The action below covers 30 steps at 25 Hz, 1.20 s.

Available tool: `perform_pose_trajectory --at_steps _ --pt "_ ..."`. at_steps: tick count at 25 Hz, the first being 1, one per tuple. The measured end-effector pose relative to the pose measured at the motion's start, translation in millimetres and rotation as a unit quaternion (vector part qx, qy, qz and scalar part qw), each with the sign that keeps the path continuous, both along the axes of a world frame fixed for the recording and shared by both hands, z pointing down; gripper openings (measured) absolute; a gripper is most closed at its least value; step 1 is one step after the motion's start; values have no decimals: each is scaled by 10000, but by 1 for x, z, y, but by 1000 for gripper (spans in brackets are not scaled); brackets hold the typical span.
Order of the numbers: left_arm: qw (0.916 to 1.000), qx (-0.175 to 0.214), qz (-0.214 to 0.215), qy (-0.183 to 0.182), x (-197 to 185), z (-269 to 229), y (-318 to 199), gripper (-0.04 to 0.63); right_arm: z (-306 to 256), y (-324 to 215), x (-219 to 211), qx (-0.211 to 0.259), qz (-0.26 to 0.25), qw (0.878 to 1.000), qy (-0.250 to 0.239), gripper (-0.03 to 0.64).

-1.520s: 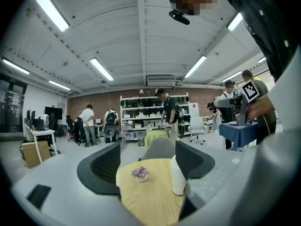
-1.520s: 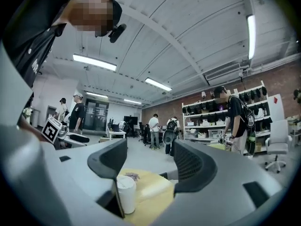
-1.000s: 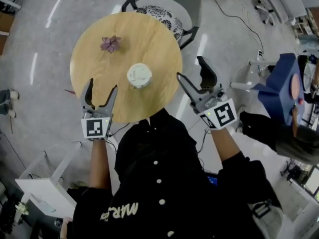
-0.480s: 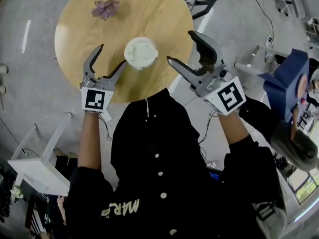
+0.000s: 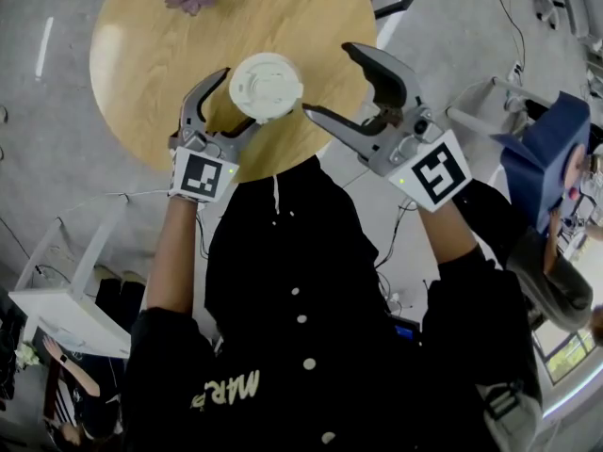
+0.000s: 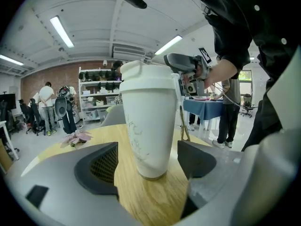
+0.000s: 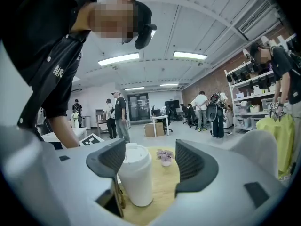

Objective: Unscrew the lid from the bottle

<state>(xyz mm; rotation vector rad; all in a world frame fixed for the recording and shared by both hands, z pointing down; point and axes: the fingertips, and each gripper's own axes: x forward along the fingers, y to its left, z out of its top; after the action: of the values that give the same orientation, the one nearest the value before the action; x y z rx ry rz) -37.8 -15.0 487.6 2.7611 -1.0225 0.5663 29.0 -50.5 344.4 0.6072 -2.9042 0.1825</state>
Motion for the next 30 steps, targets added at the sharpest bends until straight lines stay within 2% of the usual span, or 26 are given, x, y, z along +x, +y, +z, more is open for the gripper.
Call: perform_pose_trajectory --at_steps 8,11,14,16,21,25,27,30 --pt "9983 248 -286 449 22 5 -20 413 10 7 -17 -41 -626 9980 -30 340" --pt "9977 362 -147 551 32 9 -27 414 17 12 -25 24 -945 9955 34 354" --pt "9970 575 117 504 37 13 -28 411 26 16 -35 117 -1259 9919 128 378" --pt "9958 687 279 530 37 12 -26 379 30 18 -43 121 -1426 9895 184 401" --pt "9950 717 363 590 40 11 -24 376 38 24 -57 70 -1738 9845 227 449" --pt "9951 719 397 559 38 10 -26 376 49 27 -70 107 -1992 9792 360 453" --pt "9947 739 444 563 38 9 -28 376 53 26 -72 159 -2165 9751 446 418" --pt "9947 660 593 526 38 11 -28 376 55 25 -71 171 -2435 9688 425 422"
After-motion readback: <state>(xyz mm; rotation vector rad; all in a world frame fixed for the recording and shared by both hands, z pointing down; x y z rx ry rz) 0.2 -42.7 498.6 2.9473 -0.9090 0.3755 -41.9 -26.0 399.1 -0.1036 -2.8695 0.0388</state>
